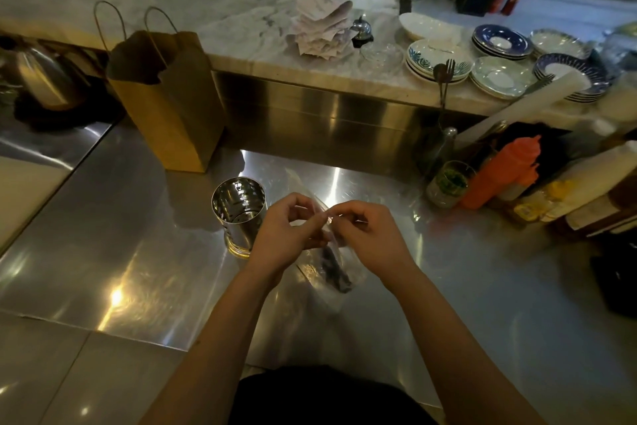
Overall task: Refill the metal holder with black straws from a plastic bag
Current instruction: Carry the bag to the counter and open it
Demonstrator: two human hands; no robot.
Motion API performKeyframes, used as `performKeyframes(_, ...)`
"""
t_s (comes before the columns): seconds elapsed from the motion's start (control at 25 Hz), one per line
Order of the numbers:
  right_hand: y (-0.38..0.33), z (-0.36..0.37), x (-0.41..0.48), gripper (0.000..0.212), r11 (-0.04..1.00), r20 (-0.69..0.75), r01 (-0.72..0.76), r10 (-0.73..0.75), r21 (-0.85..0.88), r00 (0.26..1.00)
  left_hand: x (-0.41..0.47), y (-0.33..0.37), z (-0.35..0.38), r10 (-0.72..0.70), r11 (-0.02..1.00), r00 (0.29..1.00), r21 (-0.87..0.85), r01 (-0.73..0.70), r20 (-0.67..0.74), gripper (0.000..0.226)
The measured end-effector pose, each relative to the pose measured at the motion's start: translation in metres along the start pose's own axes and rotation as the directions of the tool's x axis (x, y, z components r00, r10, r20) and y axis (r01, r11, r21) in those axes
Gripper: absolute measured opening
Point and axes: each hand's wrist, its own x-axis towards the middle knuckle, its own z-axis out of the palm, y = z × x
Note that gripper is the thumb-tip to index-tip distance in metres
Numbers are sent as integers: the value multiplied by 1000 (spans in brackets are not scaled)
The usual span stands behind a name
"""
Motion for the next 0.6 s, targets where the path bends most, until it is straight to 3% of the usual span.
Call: performKeyframes(0.6,-3,-14,-3,15,983,-103,-103,119,150,988,-3,5,-5,12,998,999,64,-9,-36,23)
